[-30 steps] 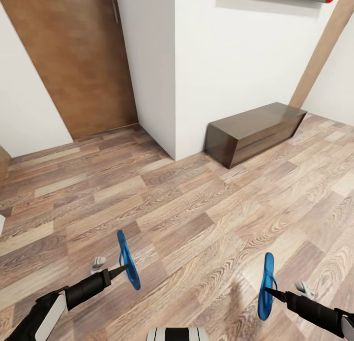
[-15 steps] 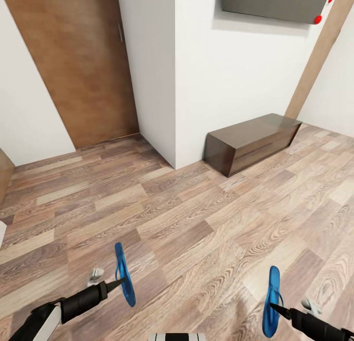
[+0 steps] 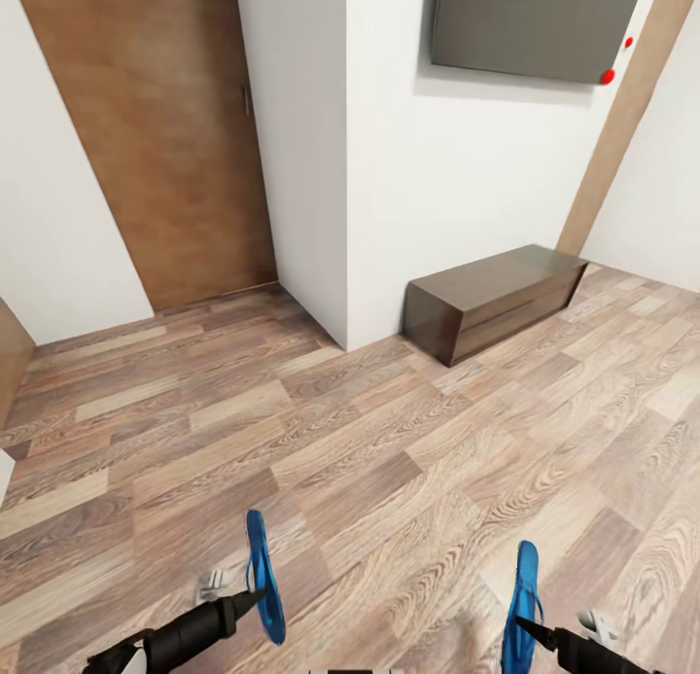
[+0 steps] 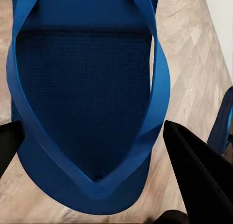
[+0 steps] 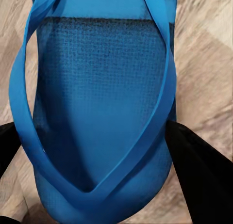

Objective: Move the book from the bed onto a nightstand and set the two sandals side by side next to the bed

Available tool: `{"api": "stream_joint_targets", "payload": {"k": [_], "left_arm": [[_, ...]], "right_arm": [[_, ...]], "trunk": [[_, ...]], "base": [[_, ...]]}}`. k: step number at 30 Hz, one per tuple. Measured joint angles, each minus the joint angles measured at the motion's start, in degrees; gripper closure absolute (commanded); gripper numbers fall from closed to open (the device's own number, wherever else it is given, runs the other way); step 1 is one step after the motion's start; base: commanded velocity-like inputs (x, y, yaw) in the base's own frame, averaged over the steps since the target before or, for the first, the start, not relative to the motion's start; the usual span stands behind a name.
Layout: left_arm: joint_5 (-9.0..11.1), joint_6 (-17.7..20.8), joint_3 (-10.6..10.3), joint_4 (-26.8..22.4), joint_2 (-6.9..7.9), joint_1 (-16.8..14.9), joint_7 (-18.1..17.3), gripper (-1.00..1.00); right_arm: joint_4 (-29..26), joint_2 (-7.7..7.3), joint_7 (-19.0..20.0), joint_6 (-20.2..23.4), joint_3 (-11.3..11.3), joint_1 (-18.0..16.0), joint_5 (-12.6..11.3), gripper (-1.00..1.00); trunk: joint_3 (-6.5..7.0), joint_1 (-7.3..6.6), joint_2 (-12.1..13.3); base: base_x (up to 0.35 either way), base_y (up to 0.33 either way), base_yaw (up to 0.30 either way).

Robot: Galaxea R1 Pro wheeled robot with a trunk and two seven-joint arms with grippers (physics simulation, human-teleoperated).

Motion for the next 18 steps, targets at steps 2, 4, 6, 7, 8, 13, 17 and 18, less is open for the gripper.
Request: {"api": "stream_joint_targets", "payload": {"k": [2, 4, 6, 7, 8, 13, 17, 18], "left_arm": [[-1.57, -0.18, -0.09, 0.20, -0.91, 0.00, 0.69, 1.00], [-2.23, -0.23, -0.11, 0.24, -1.65, -0.01, 1.78, 1.00], [-2.68, -0.21, -0.14, 0.04, -3.03, -0.02, 3.20, 1.00], [-2.80, -0.19, -0.16, -0.04, -4.01, -0.05, 3.81, 1.00], [-2.91, -0.19, -0.12, -0.05, -4.87, -0.09, 4.39, 1.00], [-3.11, -0.23, -0.13, -0.11, -6.84, -0.25, 8.37, 1.00], [-3.10, -0.20, -0.14, 0.10, -6.74, -0.27, 8.79, 1.00], [-3.12, -0.23, -0.17, 0.21, -6.75, -0.24, 8.86, 1.00]], "right_arm": [[0.02, 1.40, -0.35, 0.01, 0.11, 0.00, 0.13, 1.00], [0.02, 2.65, -1.17, 0.04, 0.16, 0.00, 0.61, 1.00], [-0.20, 4.48, -2.25, 0.19, 0.15, 0.00, 1.78, 1.00], [-0.43, 5.29, -2.51, 0.40, 0.11, 0.00, 2.54, 1.00], [-0.61, 5.95, -2.68, 0.56, 0.06, 0.00, 3.23, 1.00], [-0.71, 7.06, -2.98, 0.65, -0.06, -0.01, 5.14, 1.00], [-0.35, 7.17, -2.90, 0.28, -0.04, -0.01, 5.36, 1.00], [-0.28, 7.18, -2.85, 0.20, -0.04, -0.01, 5.37, 1.00]], "trunk": [[0.44, -0.05, 0.03], [0.89, -0.10, 0.05], [1.33, -0.16, 0.08], [1.55, -0.18, 0.09], [1.78, -0.21, 0.11], [2.88, -0.34, 0.17], [3.77, -0.44, 0.23], [3.99, -0.47, 0.24]], "base": [[0.000, 0.000, 0.000], [0.000, 0.000, 0.000], [0.000, 0.000, 0.000], [0.000, 0.000, 0.000], [0.000, 0.000, 0.000], [0.000, 0.000, 0.000], [0.000, 0.000, 0.000], [0.000, 0.000, 0.000]]}}
